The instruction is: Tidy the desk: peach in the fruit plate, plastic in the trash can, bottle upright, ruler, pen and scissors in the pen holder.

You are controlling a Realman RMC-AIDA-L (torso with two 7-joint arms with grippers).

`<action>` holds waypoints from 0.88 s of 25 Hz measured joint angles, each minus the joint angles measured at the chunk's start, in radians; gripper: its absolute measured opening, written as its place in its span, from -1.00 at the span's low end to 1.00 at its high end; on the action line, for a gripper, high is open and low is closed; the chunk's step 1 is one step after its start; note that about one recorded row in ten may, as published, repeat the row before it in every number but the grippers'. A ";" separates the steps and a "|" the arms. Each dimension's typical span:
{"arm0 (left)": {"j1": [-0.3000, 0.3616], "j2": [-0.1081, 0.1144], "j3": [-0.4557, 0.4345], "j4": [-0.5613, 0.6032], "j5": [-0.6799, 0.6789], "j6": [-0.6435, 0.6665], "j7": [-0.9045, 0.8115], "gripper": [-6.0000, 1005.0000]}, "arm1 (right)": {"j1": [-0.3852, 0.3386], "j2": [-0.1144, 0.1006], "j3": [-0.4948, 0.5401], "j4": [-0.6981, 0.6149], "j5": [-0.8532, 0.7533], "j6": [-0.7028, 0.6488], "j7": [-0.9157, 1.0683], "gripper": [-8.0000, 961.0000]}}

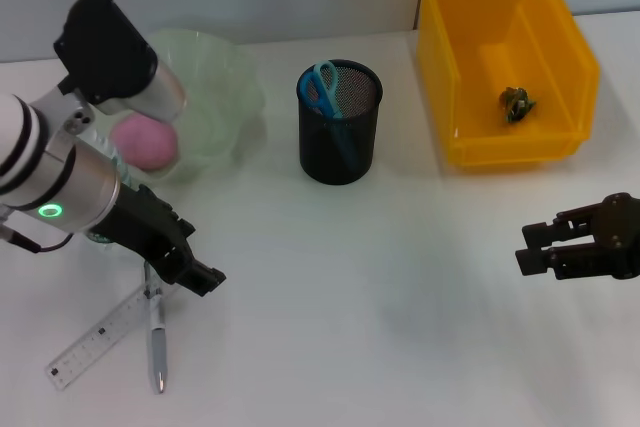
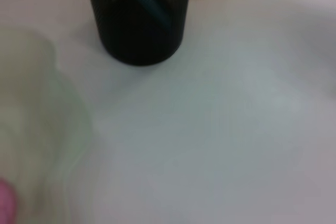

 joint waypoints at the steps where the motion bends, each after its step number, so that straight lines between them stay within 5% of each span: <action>1: -0.002 -0.001 0.009 -0.002 0.010 -0.005 -0.008 0.50 | 0.000 -0.001 0.001 0.000 0.000 0.000 0.000 0.04; 22: -0.088 -0.003 0.056 -0.149 0.082 -0.074 -0.074 0.48 | 0.004 -0.002 0.003 0.000 0.000 0.003 0.000 0.04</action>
